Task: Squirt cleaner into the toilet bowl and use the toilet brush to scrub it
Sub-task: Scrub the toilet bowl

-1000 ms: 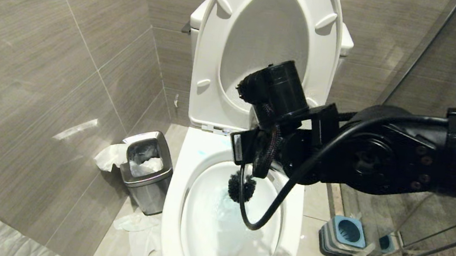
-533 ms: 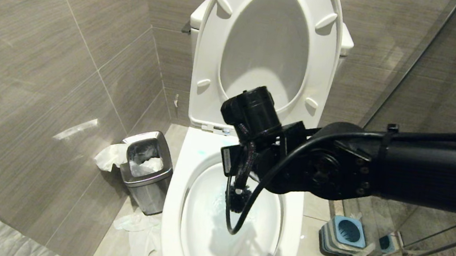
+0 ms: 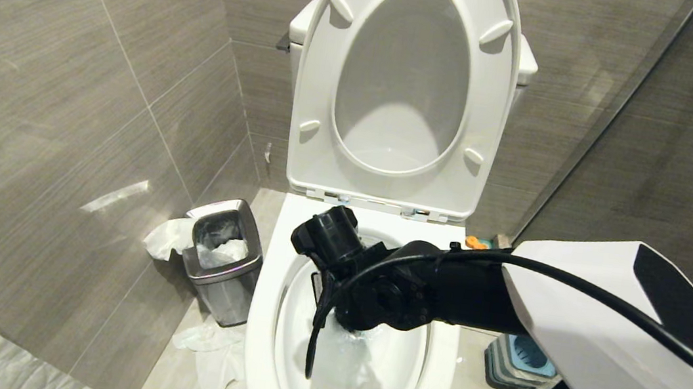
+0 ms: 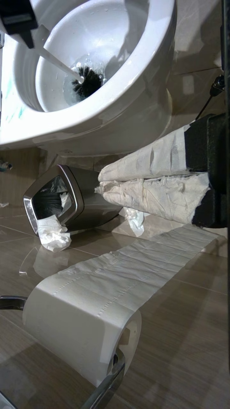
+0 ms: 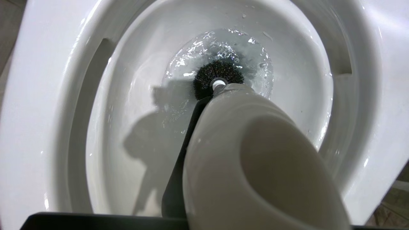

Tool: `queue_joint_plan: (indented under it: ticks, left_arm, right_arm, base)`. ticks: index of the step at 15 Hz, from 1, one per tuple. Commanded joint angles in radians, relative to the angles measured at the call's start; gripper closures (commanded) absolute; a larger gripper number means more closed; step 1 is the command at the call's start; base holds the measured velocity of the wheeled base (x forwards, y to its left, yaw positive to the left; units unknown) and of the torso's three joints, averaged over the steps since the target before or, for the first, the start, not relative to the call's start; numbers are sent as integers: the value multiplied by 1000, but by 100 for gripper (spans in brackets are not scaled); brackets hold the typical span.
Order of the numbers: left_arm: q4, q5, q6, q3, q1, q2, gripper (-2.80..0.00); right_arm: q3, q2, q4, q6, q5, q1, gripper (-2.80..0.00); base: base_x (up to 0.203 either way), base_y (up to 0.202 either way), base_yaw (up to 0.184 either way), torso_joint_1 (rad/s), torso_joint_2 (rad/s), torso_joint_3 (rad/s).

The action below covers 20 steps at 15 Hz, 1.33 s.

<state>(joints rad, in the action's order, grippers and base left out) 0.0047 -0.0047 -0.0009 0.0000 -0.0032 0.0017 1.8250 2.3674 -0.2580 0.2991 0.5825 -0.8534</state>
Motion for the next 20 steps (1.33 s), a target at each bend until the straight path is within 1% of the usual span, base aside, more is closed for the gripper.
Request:
queue_joint_plan:
  ticks: [1,3,7,10,12,15,20]
  left_arm:
    - [0,0,-1,2,0,0,0]
    - [0,0,-1,2,0,0,0]
    - [0,0,-1,2,0,1,0]
    - [0,0,-1,3,0,0,0]
    - [0,0,-1,2,0,0,0]
    - [0,0,-1,2,0,0,0]
    - [0,0,-1,2,0,1,0]
  right_arm:
    - [-6,-9,-4,3,0,-2,0]
    - [-19,-80,-8,1,-3,-2,0]
    - [-98,-270,-13,-5,-6,-14,0]
    - [-140,-416,-72,-4,-7,-17,0]
    - [-183,-478,-96,-2,-7,-18,0]
    - [-201,-507,-101,-5,2,-18,0]
    - [-195,-459,-99,-5,6,-17,0]
  base:
    - [0,0,0,0,0,0]
    - [0,0,0,0,0,0]
    - [0,0,0,0,0,0]
    - [0,0,0,0,0,0]
    - [0,0,0,0,0,0]
    - [0,0,0,0,0,0]
    - [0,0,0,0,0,0]
